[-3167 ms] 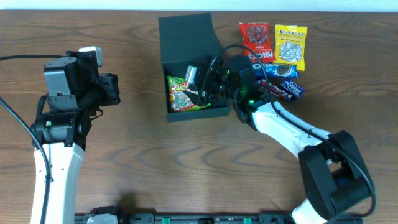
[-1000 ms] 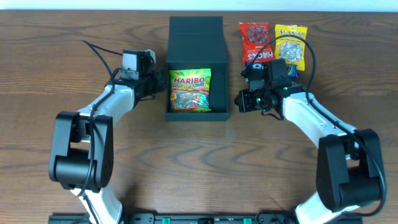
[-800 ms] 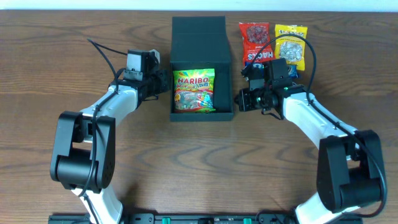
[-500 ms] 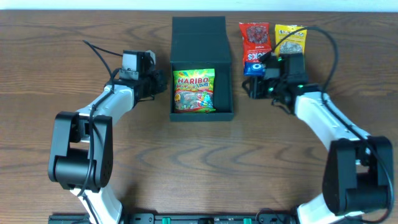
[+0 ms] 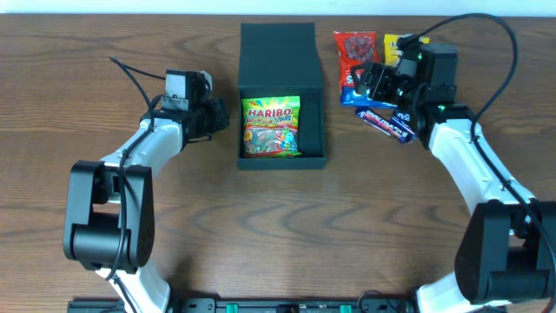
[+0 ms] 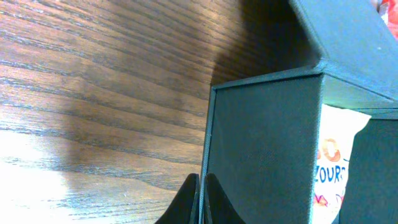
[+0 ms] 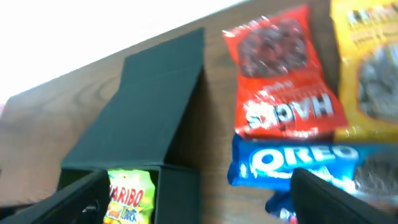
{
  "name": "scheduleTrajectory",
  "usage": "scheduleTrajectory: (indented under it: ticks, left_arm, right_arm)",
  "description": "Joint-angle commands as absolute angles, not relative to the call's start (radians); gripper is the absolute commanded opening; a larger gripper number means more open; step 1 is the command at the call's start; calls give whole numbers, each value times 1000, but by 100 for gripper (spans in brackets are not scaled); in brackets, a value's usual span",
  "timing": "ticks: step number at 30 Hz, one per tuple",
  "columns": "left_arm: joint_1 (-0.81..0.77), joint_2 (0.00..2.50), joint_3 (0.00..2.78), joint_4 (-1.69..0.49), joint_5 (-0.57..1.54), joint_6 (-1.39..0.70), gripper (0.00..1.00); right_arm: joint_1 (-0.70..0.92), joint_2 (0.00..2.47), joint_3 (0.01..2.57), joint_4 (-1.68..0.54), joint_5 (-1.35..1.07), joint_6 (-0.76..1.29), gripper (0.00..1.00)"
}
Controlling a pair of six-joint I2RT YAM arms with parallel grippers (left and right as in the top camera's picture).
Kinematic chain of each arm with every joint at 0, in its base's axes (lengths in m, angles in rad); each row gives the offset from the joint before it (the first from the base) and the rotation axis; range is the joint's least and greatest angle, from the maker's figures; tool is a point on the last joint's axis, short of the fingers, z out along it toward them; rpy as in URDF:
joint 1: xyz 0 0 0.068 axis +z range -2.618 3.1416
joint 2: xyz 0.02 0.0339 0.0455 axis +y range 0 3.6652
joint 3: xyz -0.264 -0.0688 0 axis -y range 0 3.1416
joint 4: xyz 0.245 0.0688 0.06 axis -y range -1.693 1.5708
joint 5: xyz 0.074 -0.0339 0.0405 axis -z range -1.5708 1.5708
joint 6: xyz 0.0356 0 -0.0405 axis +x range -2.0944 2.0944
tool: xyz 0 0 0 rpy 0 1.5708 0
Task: Pack container
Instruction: 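Reach the right gripper to the blue Oreo pack and grasp it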
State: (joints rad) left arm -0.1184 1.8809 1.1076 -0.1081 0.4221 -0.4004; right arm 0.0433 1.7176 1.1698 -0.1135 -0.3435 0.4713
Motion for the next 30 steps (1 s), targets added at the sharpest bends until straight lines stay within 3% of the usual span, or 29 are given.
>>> scheduleTrajectory:
  ticks: [1,7,12,20,30]
  left_arm:
    - [-117,1841,1116,-113,406,-408,6]
    - [-117,1834,1139,-127,382,-403,6]
    - [-117,1834,1173,-157,364,-373,6]
    - [-116,1834,1187,-213,359,-326,6]
    - [-117,1834,1187,-262,356,-294,7]
  right_arm:
    - [27,1702,1214,-134,-276,759,96]
    - [41,1764,1506,-546,-37,823,99]
    - [39,1899,1704,-803,-41,975,98]
    - [39,2060,1721,-750,-111,1132,88]
    - [38,2135,1721,-748,-128,1167,83]
